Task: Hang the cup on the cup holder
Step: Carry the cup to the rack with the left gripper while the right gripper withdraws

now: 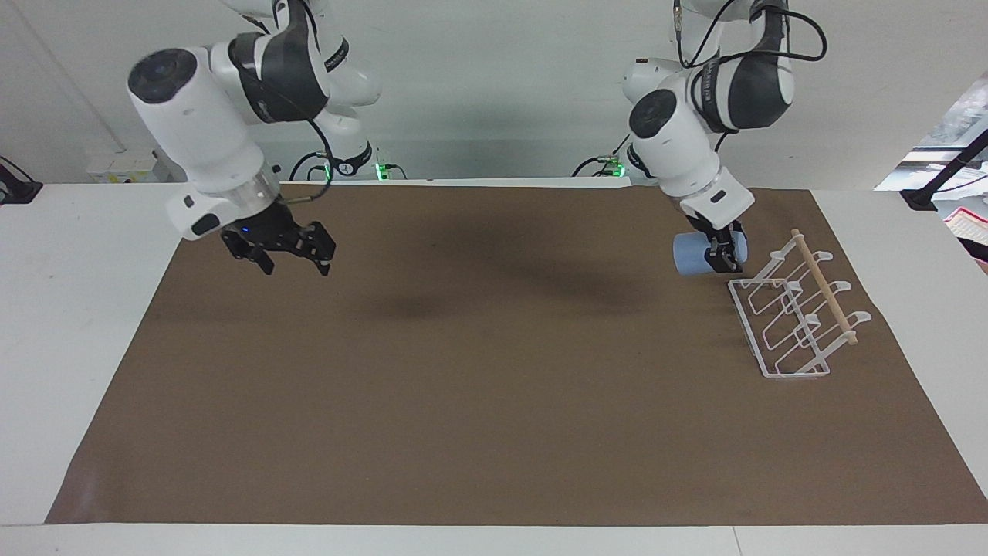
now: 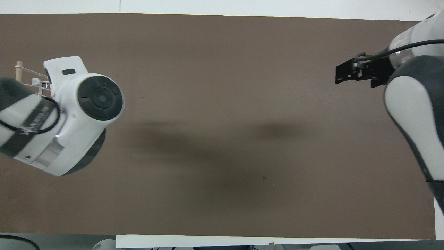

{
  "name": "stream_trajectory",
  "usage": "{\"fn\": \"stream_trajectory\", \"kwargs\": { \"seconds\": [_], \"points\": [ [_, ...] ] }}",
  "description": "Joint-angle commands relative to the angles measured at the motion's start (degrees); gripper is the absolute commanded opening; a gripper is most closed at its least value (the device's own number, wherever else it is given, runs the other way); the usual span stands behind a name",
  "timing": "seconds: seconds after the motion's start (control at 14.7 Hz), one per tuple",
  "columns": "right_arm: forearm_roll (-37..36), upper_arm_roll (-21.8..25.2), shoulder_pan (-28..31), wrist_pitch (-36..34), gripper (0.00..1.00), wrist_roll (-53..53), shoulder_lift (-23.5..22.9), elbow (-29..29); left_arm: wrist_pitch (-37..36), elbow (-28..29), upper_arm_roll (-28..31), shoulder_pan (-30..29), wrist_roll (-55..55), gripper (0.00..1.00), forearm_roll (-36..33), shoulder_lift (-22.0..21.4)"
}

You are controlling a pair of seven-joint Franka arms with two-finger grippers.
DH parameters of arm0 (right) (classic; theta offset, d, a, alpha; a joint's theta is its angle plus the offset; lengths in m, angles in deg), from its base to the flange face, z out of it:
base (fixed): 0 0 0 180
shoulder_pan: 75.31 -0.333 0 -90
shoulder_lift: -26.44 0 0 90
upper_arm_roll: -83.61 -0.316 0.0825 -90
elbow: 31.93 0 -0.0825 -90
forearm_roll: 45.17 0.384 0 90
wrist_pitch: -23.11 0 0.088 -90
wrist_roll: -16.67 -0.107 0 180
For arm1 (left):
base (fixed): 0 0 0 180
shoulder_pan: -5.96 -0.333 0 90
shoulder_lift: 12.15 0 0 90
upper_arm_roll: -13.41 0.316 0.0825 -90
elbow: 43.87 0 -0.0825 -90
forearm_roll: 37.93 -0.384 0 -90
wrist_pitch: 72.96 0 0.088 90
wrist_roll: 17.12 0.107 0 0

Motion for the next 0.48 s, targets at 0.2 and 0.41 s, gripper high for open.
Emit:
{"fn": "stream_trajectory", "kwargs": {
  "seconds": [0.2, 0.41],
  "points": [
    [-1.94, 9.76, -8.13, -11.40, 1.00, 5.87, 5.05, -0.66, -13.23, -6.16, 0.85, 0.06, -7.64, 0.00, -23.74, 10.19],
    [-4.31, 11.60, -8.84, -11.48, 1.00, 6.49, 5.32, -1.57, -19.13, -8.01, 1.29, -2.74, -14.84, 0.00, -32.01, 16.79]
  ]
}}
